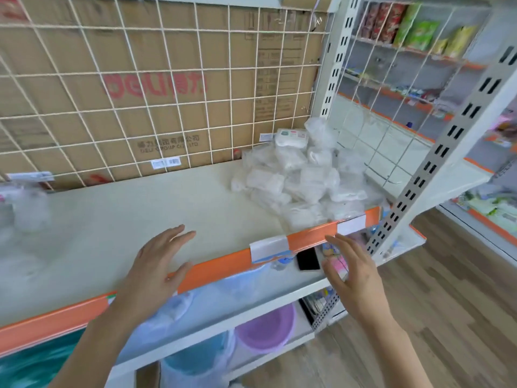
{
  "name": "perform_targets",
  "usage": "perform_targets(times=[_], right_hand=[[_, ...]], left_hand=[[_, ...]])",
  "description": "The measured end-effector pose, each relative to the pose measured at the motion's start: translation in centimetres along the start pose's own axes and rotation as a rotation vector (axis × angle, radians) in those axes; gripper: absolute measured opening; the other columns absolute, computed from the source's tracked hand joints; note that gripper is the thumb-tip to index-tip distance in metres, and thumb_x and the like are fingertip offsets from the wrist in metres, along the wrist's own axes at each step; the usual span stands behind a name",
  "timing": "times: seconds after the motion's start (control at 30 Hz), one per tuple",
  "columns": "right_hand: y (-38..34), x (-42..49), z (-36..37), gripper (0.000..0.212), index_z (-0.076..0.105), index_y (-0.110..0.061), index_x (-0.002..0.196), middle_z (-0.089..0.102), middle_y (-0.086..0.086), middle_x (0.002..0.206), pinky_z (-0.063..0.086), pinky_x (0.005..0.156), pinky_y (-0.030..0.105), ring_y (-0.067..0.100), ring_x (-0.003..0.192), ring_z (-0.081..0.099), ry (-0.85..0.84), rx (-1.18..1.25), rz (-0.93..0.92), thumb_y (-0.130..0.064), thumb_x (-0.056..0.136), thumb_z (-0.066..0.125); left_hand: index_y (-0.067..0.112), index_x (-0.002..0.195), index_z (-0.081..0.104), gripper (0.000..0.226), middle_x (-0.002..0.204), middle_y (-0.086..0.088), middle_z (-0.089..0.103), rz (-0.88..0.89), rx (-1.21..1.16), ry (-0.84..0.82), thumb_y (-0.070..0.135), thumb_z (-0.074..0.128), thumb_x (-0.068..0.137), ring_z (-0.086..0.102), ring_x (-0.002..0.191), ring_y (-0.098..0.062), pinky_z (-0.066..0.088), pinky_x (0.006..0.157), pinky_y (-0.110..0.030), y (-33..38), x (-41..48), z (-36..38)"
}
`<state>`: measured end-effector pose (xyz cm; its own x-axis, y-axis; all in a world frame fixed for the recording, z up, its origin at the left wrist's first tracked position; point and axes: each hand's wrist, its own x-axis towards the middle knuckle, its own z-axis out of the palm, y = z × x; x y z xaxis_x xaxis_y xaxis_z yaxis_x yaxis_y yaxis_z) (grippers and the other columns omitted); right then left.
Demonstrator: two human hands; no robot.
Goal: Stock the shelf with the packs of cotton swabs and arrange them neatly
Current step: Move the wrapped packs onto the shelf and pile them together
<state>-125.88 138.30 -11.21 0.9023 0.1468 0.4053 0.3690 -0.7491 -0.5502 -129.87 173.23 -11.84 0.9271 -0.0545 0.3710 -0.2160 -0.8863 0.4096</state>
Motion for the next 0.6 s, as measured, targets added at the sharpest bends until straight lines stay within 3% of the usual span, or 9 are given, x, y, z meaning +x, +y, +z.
perform_targets(times=[0.2,0.33,0.43,0.6], right_hand=[[-3.5,-0.5,1.7,0.046,0.06,-0.016,0.122,0.058,0.0,0.122,0.031,0.09,0.015,0.014,0.112,0.049,-0.042,0.045,-0.091,-0.039,0.083,0.051],[-6.5,0.0,3.6,0.044,0.06,-0.015,0.12,0.06,0.004,0.12,0.034,0.09,0.019,0.02,0.108,0.054,-0.091,0.072,-0.161,-0.037,0.082,0.051],[-9.8,0.0,5.6,0.041,0.061,-0.015,0.119,0.061,0.006,0.119,0.033,0.087,0.017,0.017,0.108,0.05,-0.105,0.086,-0.223,-0.029,0.081,0.056],[-17.3,-1.3,9.9,0.048,0.061,-0.014,0.12,0.06,0.009,0.119,0.035,0.091,0.022,0.022,0.109,0.053,-0.157,0.131,-0.317,-0.038,0.082,0.045]], left_hand=[[0.015,0.123,0.061,0.055,0.131,-0.007,0.056,-0.127,0.04,0.103,0.045,0.04,0.082,0.042,0.117,-0.014,0.036,0.095,-0.039,-1.4,-5.4,-4.0],[0.015,0.124,0.06,0.058,0.133,-0.003,0.053,-0.214,0.069,0.158,0.048,0.04,0.081,0.04,0.12,-0.015,0.033,0.098,-0.039,-3.2,-9.2,-7.1],[0.013,0.123,0.061,0.054,0.13,-0.009,0.057,-0.267,0.109,0.2,0.045,0.043,0.082,0.048,0.116,-0.022,0.041,0.095,-0.047,-5.4,-12.4,-9.8],[0.017,0.122,0.06,0.051,0.127,-0.007,0.058,-0.369,0.155,0.24,0.043,0.045,0.081,0.052,0.113,-0.023,0.045,0.091,-0.049,-9.7,-19.4,-15.2]])
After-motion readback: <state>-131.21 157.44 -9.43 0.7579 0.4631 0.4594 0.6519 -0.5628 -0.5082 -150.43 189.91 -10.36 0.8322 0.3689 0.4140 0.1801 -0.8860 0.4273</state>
